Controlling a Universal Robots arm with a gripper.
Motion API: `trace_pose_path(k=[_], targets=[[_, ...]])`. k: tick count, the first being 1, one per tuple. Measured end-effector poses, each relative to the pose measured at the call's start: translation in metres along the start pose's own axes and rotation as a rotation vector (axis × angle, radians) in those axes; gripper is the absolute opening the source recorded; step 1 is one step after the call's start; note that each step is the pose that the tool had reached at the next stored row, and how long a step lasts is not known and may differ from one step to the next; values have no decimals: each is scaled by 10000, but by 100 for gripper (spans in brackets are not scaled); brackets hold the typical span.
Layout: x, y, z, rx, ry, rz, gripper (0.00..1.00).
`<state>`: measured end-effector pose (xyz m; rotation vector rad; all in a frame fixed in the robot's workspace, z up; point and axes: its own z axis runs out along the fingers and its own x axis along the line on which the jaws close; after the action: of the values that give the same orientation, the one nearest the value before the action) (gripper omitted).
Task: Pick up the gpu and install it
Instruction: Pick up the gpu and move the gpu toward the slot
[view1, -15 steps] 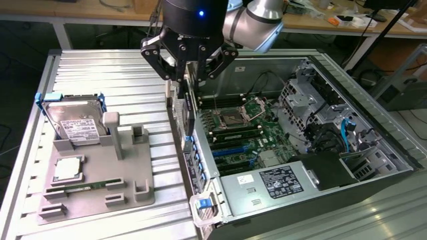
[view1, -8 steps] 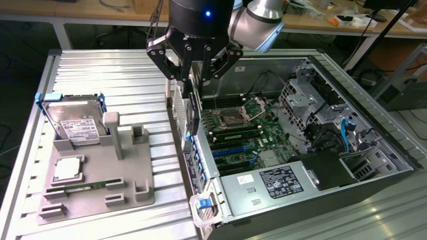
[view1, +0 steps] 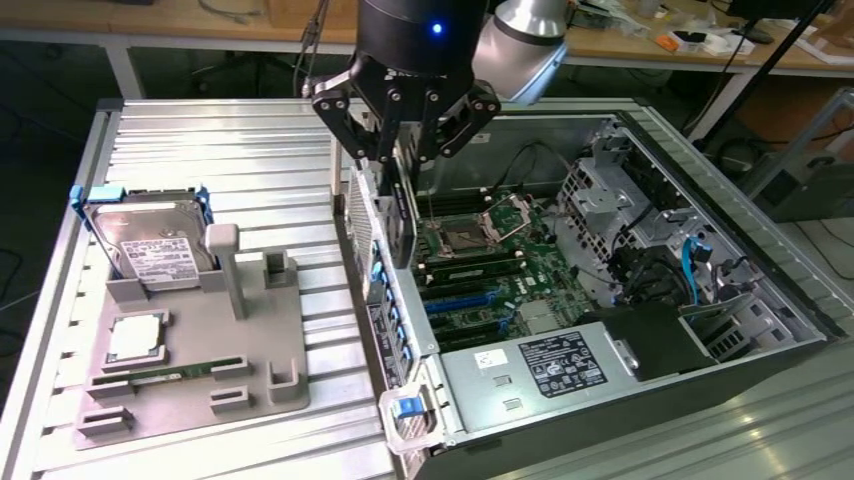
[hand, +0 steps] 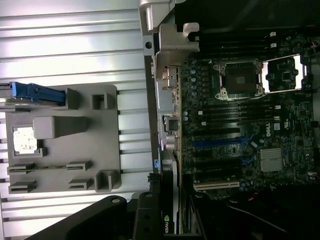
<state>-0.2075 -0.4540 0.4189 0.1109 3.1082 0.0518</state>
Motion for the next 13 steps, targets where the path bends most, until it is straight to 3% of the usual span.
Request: trace_pose_path(k=[13], targets=[[-184,13,6,0,9,0,27]])
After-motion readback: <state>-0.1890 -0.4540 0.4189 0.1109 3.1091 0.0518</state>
